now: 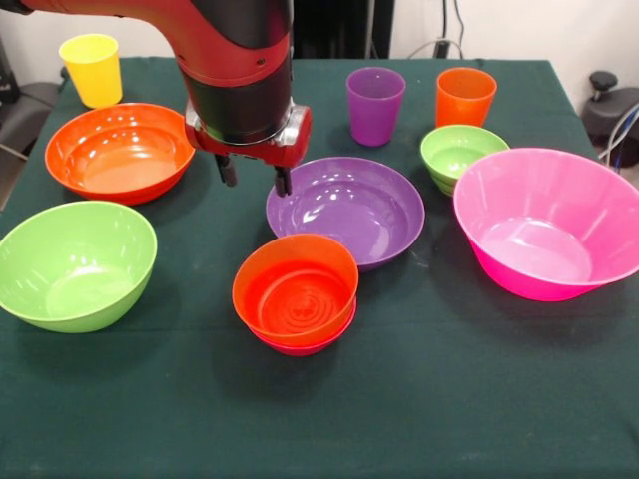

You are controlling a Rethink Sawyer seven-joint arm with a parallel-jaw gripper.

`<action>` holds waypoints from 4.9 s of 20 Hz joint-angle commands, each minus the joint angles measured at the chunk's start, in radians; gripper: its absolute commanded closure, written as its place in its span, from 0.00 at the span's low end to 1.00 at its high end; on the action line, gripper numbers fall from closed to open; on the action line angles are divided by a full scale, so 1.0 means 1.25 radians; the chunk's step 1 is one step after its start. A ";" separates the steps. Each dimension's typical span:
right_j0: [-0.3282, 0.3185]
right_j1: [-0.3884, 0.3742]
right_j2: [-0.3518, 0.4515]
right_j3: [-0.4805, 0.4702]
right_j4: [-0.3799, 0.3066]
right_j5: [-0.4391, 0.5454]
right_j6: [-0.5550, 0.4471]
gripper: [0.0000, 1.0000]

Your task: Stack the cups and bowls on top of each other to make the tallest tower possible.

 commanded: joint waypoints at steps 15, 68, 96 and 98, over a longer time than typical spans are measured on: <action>0.012 0.085 0.061 -0.015 -0.032 -0.004 -0.185 0.00; 0.061 0.124 0.043 -0.054 -0.029 -0.023 -0.158 1.00; 0.003 -0.018 0.040 0.310 -0.026 -0.203 -0.091 1.00; 0.001 -0.022 0.042 0.313 -0.024 -0.200 -0.093 1.00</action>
